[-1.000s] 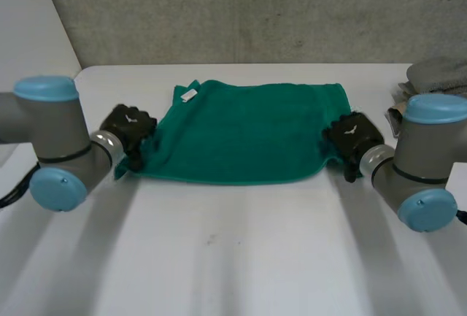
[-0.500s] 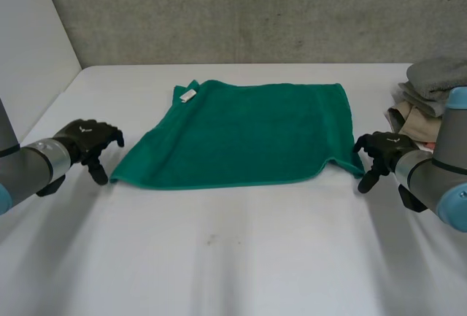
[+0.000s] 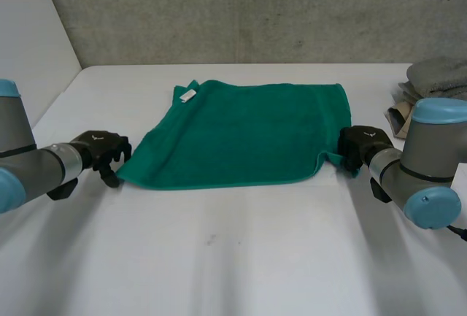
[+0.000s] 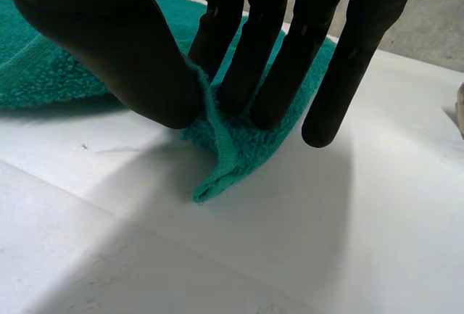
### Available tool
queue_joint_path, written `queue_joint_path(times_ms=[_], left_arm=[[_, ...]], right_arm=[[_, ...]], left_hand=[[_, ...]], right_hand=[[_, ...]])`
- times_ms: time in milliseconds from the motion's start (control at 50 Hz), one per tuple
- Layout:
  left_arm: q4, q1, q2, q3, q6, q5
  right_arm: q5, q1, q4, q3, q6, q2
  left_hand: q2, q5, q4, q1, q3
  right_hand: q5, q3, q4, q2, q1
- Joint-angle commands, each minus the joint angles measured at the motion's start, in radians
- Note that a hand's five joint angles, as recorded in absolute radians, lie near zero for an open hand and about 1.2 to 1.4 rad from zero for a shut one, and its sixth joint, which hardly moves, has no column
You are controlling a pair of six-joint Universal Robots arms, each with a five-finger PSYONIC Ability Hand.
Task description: Fold the laundry.
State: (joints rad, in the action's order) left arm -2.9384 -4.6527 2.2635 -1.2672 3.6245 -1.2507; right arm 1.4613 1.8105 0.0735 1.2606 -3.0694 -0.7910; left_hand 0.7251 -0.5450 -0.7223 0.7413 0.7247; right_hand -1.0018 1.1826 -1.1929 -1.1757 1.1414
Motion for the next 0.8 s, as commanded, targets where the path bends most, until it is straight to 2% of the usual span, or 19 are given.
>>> queue_joint_path(times_ms=[20, 40, 160, 220, 340, 420, 480, 620, 720, 800], left_arm=[[-0.008, 0.015, 0.024, 0.031, -0.009, 0.016], [-0.008, 0.018, 0.024, 0.035, -0.01, 0.016], [0.008, 0.015, -0.051, 0.038, -0.006, -0.003], [0.012, -0.015, -0.218, 0.012, -0.012, -0.015], [0.03, -0.031, -0.496, -0.003, -0.035, -0.015], [0.041, -0.038, -0.639, 0.005, -0.052, -0.001], [0.048, -0.043, -0.693, 0.009, -0.05, 0.016], [0.096, -0.026, -0.624, 0.028, 0.023, 0.019], [0.124, 0.029, -0.471, 0.084, 0.109, -0.002], [0.113, 0.061, -0.296, 0.196, 0.138, -0.055]], right_arm=[[0.001, -0.011, -0.009, 0.016, 0.008, -0.036], [0.001, -0.013, -0.009, 0.019, 0.011, -0.045], [-0.016, -0.023, -0.049, 0.051, 0.089, -0.146], [-0.059, -0.051, -0.112, 0.054, 0.214, -0.262], [-0.07, -0.091, -0.205, 0.005, 0.36, -0.48], [-0.062, -0.106, -0.308, -0.076, 0.411, -0.566], [-0.067, -0.112, -0.398, -0.134, 0.435, -0.577], [-0.11, -0.106, -0.615, -0.268, 0.549, -0.502], [-0.105, -0.077, -0.62, -0.306, 0.612, -0.395], [-0.075, -0.043, -0.562, -0.345, 0.65, -0.294]], left_hand=[[0.565, -0.57, -0.568, 0.549, 0.565], [0.656, -0.661, -0.659, 0.64, 0.656], [0.671, -0.677, -0.674, 0.655, 0.672], [0.671, -0.677, -0.674, 0.655, 0.672], [0.671, -0.677, -0.674, 0.655, 0.672], [0.671, -0.677, -0.674, 0.655, 0.672], [0.671, -0.677, -0.674, 0.655, 0.672], [0.671, -0.677, -0.674, 0.655, 0.672], [0.671, -0.677, -0.674, 0.655, 0.672], [0.671, -0.677, -0.674, 0.655, 0.672]], right_hand=[[-0.22, 0.214, -0.203, -0.221, 0.255], [-0.22, 0.214, -0.203, -0.221, 0.255], [-0.22, 0.214, -0.203, -0.221, 0.255], [-0.22, 0.214, -0.203, -0.221, 0.255], [-0.22, 0.214, -0.203, -0.221, 0.255], [-0.22, 0.214, -0.203, -0.221, 0.255], [-0.22, 0.214, -0.203, -0.221, 0.255], [-0.22, 0.214, -0.203, -0.221, 0.255], [-0.22, 0.214, -0.203, -0.221, 0.255], [-0.22, 0.214, -0.203, -0.221, 0.255]])
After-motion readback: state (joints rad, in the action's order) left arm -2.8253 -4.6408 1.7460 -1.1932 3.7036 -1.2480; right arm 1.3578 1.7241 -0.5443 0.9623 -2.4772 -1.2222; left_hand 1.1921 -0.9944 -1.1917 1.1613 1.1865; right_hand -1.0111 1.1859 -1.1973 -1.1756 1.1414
